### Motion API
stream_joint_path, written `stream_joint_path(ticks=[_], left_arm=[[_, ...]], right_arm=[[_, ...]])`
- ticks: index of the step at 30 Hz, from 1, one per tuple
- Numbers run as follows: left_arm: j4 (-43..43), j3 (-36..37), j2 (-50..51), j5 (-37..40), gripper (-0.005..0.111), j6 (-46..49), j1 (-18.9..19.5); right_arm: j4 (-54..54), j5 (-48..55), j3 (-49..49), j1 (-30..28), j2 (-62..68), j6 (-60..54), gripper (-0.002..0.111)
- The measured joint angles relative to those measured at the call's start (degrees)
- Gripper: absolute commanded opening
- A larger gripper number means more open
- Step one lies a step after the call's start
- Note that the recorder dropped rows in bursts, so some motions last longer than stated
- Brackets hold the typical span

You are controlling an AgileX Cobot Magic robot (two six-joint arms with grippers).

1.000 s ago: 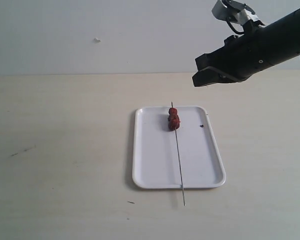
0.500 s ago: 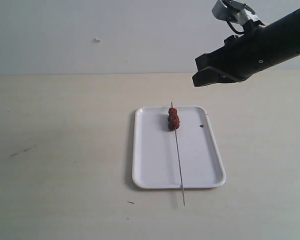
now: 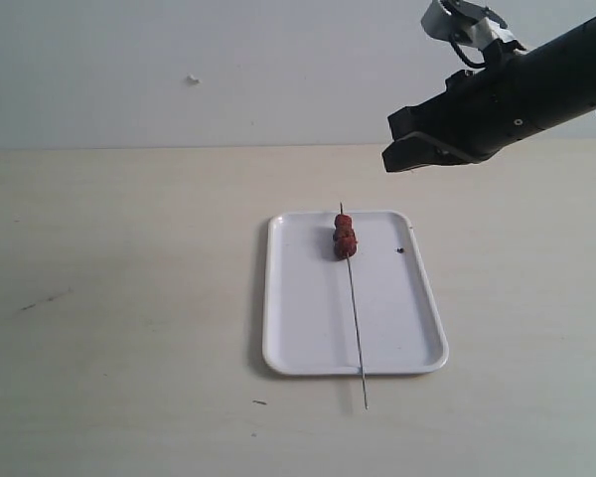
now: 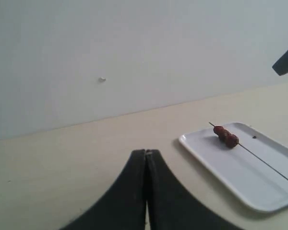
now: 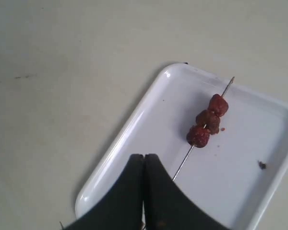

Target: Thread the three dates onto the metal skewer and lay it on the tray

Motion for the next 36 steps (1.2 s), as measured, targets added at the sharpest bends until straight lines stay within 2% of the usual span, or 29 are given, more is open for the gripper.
stream_joint_path(ticks=[6,11,20,36], left_arm=[[0.25,0.02,-1.49,2.26,0.0,-0.24,0.25],[0.38,0.02,-7.24,7.68,0.0,-0.24,3.9],[0.26,0.02,-7.67,15.88,0.0,-0.24,7.82],[0.26,0.02,-7.67,16.46,0.0,-0.13,7.93]], right_arm=[[0.0,0.0,0.0,0.0,0.0,0.0,0.0],[0.0,0.0,0.0,0.0,0.0,0.0,0.0],[0.23,-0.11,0.0,0.0,0.0,0.0,0.0],[0.25,-0.11,0.0,0.0,0.0,0.0,0.0]])
